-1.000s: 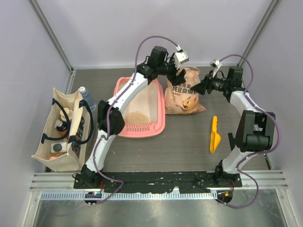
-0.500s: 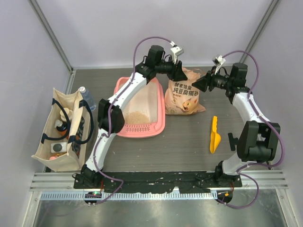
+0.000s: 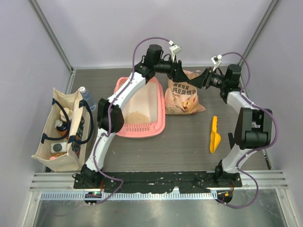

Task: Fill the litter box with clean litter
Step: Close the cat litter bag at the center of the board.

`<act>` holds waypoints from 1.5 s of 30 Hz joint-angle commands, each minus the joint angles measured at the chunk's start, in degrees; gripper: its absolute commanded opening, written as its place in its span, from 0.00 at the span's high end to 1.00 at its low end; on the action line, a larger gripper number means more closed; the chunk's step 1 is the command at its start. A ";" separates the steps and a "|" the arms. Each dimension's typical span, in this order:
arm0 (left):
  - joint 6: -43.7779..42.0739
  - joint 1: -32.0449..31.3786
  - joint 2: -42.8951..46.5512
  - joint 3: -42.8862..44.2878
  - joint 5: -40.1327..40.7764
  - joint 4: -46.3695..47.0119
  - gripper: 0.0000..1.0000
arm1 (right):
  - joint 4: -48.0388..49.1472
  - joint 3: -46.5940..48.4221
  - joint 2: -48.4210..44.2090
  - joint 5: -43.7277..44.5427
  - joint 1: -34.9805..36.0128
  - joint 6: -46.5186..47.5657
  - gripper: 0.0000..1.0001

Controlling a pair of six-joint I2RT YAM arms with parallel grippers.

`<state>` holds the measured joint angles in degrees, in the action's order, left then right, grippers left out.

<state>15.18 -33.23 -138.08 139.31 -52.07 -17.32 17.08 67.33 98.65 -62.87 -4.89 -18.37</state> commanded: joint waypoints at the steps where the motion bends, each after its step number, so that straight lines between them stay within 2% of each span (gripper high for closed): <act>1: 2.22 0.01 0.09 -0.87 -5.49 2.73 0.29 | 18.42 -1.15 2.07 -2.26 0.84 -18.44 0.38; 2: 2.14 0.01 0.27 -1.83 -5.32 2.91 0.28 | 19.47 -1.41 2.42 -2.26 0.84 -20.46 0.32; 5: -0.32 0.19 0.97 -3.42 -4.53 3.96 0.26 | 21.06 -2.03 3.04 -3.92 0.84 -22.58 0.28; 12: -13.23 -0.16 0.89 -3.43 -0.84 0.45 0.14 | 18.87 -2.55 2.77 -5.68 0.84 -21.27 0.30; 17: -14.74 -1.39 -2.71 1.41 -2.68 -1.83 0.14 | 21.75 -1.68 4.79 -4.98 0.76 -25.56 0.30; 20: -14.66 -2.18 -2.89 -0.96 -1.89 1.74 0.19 | 22.47 -0.71 6.20 -5.95 0.84 -28.21 0.29; 22: -11.68 -2.27 -3.16 -2.45 -0.76 4.83 0.27 | 22.73 -0.88 6.46 -6.47 0.84 -28.39 0.29; 23: -10.97 -2.27 -3.51 -2.81 -0.40 7.19 0.35 | 22.99 -0.88 6.55 -6.47 0.76 -28.65 0.29; 26: -9.83 -2.10 -4.30 -3.07 0.57 8.88 0.44 | 24.05 -0.53 6.90 -6.65 0.75 -31.09 0.28; 28: -6.05 -1.75 -4.83 -3.34 0.31 11.16 0.48 | 26.06 -0.36 6.99 -7.09 0.75 -32.95 0.28; 29: -4.91 -1.57 -5.00 -3.16 -0.13 11.43 0.56 | 26.51 -0.36 6.99 -7.18 0.75 -34.35 0.28; 32: -1.57 -1.05 -5.45 -2.64 -0.84 12.31 0.70 | 26.51 -0.80 6.29 -8.40 0.58 -34.54 0.28; 37: 2.66 0.53 -4.22 -3.51 -0.31 14.15 0.64 | 26.34 -1.06 4.62 -10.78 0.05 -33.14 0.27; 38: 3.10 0.63 -3.78 -4.04 -0.05 14.42 0.52 | 25.99 -0.97 4.45 -10.95 0.05 -32.44 0.27; 39: 3.19 0.71 -3.25 -5.26 0.22 14.77 0.45 | 25.38 -0.80 4.27 -10.87 0.05 -30.86 0.26; 40: 2.93 0.80 -2.72 -5.71 0.39 14.77 0.44 | 24.15 -0.62 4.09 -10.87 0.05 -30.24 0.26; 43: 2.84 0.89 -2.89 -5.36 -1.10 13.73 0.59 | 23.70 -0.27 3.74 -11.74 -0.38 -28.31 0.23; 45: 3.89 0.98 -2.90 -5.10 -2.76 14.15 0.80 | 22.04 0.25 3.39 -12.62 -0.83 -25.33 0.21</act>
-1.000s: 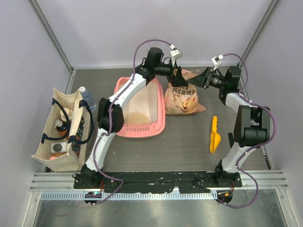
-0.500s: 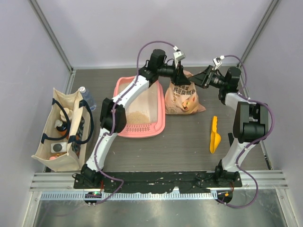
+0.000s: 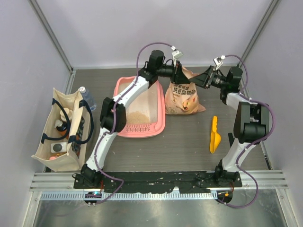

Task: Fill the litter box with clean litter
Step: Close the cat litter bag at the center of the board.

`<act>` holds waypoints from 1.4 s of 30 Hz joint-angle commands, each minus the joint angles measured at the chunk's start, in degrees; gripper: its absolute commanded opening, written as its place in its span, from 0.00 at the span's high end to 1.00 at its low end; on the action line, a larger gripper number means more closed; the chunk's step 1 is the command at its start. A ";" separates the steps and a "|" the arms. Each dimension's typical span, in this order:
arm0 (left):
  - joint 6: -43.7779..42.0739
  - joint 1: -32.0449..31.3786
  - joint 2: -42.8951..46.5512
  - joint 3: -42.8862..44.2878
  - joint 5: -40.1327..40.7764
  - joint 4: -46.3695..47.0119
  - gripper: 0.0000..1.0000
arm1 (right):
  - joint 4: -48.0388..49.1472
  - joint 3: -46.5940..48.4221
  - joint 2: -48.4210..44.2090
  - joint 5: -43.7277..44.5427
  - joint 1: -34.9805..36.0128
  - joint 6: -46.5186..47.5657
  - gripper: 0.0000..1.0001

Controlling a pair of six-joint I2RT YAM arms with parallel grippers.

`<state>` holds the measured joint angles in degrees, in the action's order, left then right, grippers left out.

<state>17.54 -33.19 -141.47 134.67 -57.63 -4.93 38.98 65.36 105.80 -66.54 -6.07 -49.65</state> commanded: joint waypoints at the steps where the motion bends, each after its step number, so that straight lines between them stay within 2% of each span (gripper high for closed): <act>1: 1.71 0.93 0.32 -0.29 2.61 1.59 0.87 | -4.40 2.66 -3.84 -9.13 -0.26 10.23 0.21; 2: 1.88 0.93 0.40 -0.29 2.61 1.59 0.98 | -7.66 3.27 -4.11 -9.22 -0.70 13.32 0.21; 4: 2.50 1.11 0.58 -0.46 2.96 2.02 1.00 | -17.21 5.64 -4.37 -9.65 -1.40 21.64 0.21; 7: 3.20 1.20 0.58 -0.20 3.48 2.82 1.00 | -28.73 9.33 -5.34 -9.75 -1.67 29.41 0.20; 11: 3.82 1.20 0.23 0.94 3.84 2.73 1.00 | -30.98 10.66 -7.09 -10.71 -2.28 31.37 0.20; 18: 4.61 1.37 0.40 1.21 3.49 2.99 1.00 | -32.04 7.76 -10.08 -10.98 -9.65 34.43 0.20; 23: 5.40 1.55 0.23 1.56 3.40 3.08 1.00 | -40.98 8.55 -10.70 -9.93 -11.60 42.59 0.19; 24: 5.75 1.55 0.23 1.73 3.22 3.43 1.00 | -50.05 9.07 -10.79 -8.27 -11.69 47.05 0.17; 25: 6.01 1.46 0.05 1.91 2.87 3.43 1.00 | -57.63 10.12 -10.79 -6.25 -11.34 63.72 0.14; 26: 6.45 1.55 -0.12 2.61 2.52 3.26 1.00 | -65.88 13.27 -10.09 -4.84 -10.90 73.89 0.09; 27: 7.15 1.46 -0.21 2.87 1.56 3.26 1.00 | -83.02 14.95 -9.30 -3.61 -10.38 84.70 0.07; 29: 8.03 1.46 0.05 2.97 0.68 3.26 1.00 | -92.74 18.20 -5.89 -1.75 -8.88 105.80 0.05; 34: 9.09 1.55 0.67 1.91 -0.29 2.91 1.00 | -101.99 24.01 0.89 -4.91 -8.35 113.36 0.05; 42: 9.71 1.46 1.19 1.73 -1.35 1.85 1.00 | -101.12 30.17 7.04 -5.87 -5.36 115.66 0.05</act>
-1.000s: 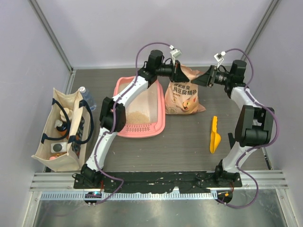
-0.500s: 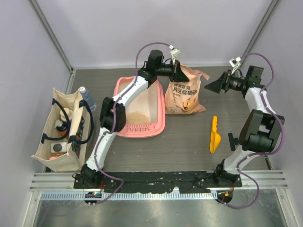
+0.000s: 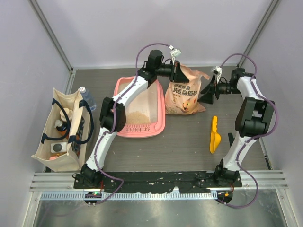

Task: Fill the litter box with clean litter
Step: Close the cat litter bag at the center of the board.

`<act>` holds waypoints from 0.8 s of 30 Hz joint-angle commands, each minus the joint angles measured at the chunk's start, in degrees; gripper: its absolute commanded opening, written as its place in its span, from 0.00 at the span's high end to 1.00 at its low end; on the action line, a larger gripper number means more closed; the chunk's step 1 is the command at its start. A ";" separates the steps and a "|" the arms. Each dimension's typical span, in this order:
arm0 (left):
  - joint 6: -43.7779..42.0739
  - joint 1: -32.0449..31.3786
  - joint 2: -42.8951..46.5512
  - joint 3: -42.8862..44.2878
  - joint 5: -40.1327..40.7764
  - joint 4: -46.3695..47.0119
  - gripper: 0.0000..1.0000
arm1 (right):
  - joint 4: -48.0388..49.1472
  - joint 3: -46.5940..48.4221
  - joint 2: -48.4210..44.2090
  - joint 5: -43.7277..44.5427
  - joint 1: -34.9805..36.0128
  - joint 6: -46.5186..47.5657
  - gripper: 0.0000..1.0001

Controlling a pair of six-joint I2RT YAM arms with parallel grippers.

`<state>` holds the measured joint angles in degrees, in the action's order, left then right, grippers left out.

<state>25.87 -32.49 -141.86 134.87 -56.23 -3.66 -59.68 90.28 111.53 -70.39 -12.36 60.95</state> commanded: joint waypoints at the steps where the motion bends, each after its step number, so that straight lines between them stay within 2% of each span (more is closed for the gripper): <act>1: 1.38 0.76 1.59 1.54 -3.10 0.41 1.00 | -2.37 7.00 1.85 -2.73 0.93 4.71 0.05; 4: 1.38 0.85 1.76 1.54 -3.27 -0.38 1.00 | -5.17 11.56 4.39 -6.16 0.93 3.38 0.05; 8: 1.64 0.76 1.50 1.89 -3.89 -0.64 1.00 | -16.83 15.71 7.30 -7.04 1.02 11.72 0.05; 11: 2.08 0.85 1.68 1.98 -4.85 -0.73 1.00 | -19.68 18.26 10.10 -6.69 1.11 16.21 0.05; 24: 4.72 0.85 1.24 2.32 -7.40 -0.82 1.00 | -19.77 32.59 19.43 -8.36 3.83 17.36 0.05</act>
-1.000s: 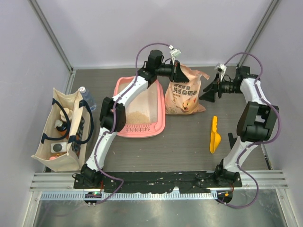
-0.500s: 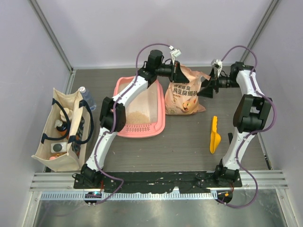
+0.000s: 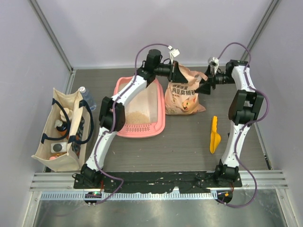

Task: Fill the litter box with clean litter
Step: Close the cat litter bag at the center of the board.

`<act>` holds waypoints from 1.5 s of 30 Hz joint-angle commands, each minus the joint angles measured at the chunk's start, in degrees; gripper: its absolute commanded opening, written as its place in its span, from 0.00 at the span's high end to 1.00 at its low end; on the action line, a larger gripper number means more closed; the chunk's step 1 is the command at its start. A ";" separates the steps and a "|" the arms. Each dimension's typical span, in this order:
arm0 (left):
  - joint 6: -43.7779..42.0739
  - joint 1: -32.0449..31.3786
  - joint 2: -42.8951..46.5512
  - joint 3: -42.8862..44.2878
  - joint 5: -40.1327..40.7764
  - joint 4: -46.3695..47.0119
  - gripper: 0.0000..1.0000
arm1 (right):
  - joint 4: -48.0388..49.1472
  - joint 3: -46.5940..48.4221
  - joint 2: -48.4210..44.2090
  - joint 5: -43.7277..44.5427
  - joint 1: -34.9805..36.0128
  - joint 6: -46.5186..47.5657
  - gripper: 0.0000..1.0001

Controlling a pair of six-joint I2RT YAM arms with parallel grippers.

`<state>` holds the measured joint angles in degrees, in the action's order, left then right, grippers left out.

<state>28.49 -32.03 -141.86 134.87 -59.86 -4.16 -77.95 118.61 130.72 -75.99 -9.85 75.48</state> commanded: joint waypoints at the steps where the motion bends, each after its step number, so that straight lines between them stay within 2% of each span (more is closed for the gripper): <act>1: 2.44 0.39 1.24 2.59 -4.13 -0.49 1.00 | -1.33 4.53 0.42 -3.03 1.41 2.83 0.05; 3: 2.71 0.30 0.80 3.20 -4.39 -0.58 1.00 | -0.10 4.62 0.59 -3.55 1.67 1.69 0.05; 5: 2.89 0.39 0.54 3.38 -4.39 -0.49 1.00 | 1.65 5.05 1.29 -3.91 2.02 0.11 0.09; 8: 2.89 0.48 0.10 3.82 -3.43 -0.49 1.00 | 3.14 5.76 2.00 -4.52 2.46 -3.39 0.32; 9: 2.89 0.57 0.01 4.17 -3.17 -0.76 1.00 | 4.55 5.67 2.00 -4.96 2.46 -5.94 0.51; 10: 2.89 0.65 -0.08 4.26 -2.99 -1.02 1.00 | 5.52 5.41 2.00 -5.05 2.46 -9.18 0.60; 12: 2.80 0.83 -0.08 4.35 -2.37 -1.11 1.00 | 4.75 5.23 1.91 -4.70 2.38 -9.22 0.81; 14: 2.62 1.18 -0.08 4.35 -1.67 -1.55 1.00 | 2.82 4.09 1.13 -4.61 2.20 -7.20 0.78; 15: 2.10 1.36 0.09 4.44 -0.28 -1.98 1.00 | 2.02 3.83 0.86 -4.70 2.11 -6.15 0.72; 16: 1.66 1.79 0.18 4.26 0.61 -3.38 0.95 | 1.32 3.30 0.51 -5.05 2.11 -5.44 0.75; 17: 1.13 1.97 0.53 4.09 1.57 -4.09 0.66 | 0.79 3.30 0.16 -5.57 2.11 -5.87 0.81; 18: -0.09 2.15 0.80 3.04 2.80 -4.53 0.55 | 0.44 3.56 -0.02 -6.10 2.11 -6.40 0.96; 20: -1.94 3.02 1.32 1.72 2.90 -5.50 0.44 | -0.01 4.00 -0.55 -7.59 1.94 -7.80 0.98; 25: -4.49 4.69 3.52 -3.29 2.29 -6.04 0.36 | 0.52 3.21 -3.80 -6.55 1.85 -9.21 0.98; 26: -4.76 4.70 3.96 -4.60 2.11 -5.60 0.31 | 0.61 2.95 -4.06 -5.24 1.94 -8.95 0.98; 30: -4.93 3.91 4.23 -6.64 1.14 -0.42 0.28 | 0.52 2.86 -3.80 -4.17 2.03 -8.24 0.98; 33: -3.98 2.86 1.86 -2.43 -0.17 -0.41 0.33 | 0.61 2.16 -4.85 -3.30 1.94 -9.03 0.98; 36: -0.55 1.36 1.06 0.05 -2.19 2.21 0.62 | 0.61 2.33 -6.52 -1.63 1.41 -10.00 0.98; 37: 0.07 0.92 2.28 -0.39 -2.37 3.19 0.78 | 0.61 2.59 -7.14 -1.53 0.71 -11.22 0.99; 39: 2.35 -0.22 3.52 -2.06 -2.90 5.64 0.97 | 0.70 3.29 -7.67 -1.80 -0.52 -13.16 0.98; 40: 3.14 -0.57 4.39 -2.41 -2.99 5.92 1.00 | 0.26 3.38 -7.93 -1.88 -1.66 -13.78 0.99; 45: 5.78 -1.63 6.60 -2.33 -3.16 6.88 1.00 | -2.37 1.46 -11.18 -1.18 -4.30 -11.95 0.99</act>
<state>30.57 -32.38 -140.73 131.81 -61.25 -2.79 -77.69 119.72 128.44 -72.62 -10.98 63.18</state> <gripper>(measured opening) 0.017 0.049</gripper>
